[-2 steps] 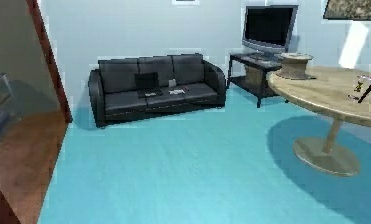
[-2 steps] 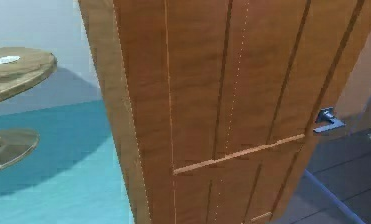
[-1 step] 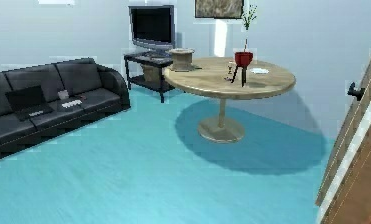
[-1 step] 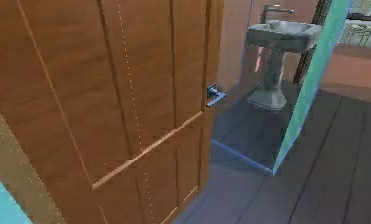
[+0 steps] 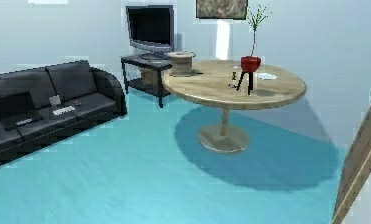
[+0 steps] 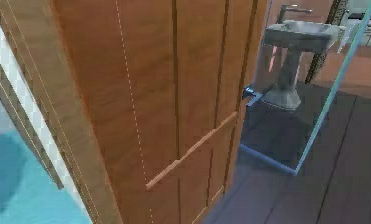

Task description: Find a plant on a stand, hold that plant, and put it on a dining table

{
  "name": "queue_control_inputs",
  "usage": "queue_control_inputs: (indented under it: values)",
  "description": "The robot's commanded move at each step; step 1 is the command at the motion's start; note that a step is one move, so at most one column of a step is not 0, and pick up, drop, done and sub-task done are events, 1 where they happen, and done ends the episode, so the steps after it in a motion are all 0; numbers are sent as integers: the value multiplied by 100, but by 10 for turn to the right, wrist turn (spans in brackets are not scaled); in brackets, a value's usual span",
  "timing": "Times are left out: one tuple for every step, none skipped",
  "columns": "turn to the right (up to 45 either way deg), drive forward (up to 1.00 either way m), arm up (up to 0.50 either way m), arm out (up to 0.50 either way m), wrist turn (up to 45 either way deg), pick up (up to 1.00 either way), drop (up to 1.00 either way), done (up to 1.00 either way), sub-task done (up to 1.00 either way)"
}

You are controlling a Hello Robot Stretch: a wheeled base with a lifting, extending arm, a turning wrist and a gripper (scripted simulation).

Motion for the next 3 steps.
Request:
queue_control_inputs:
  values:
    - [-450, 0, 0, 0, 0, 0, 0, 0, 0]
    - [-270, 0, 0, 0, 0, 0, 0, 0, 0]
    - [0, 100, 0, 0, 0, 0, 0, 0, 0]
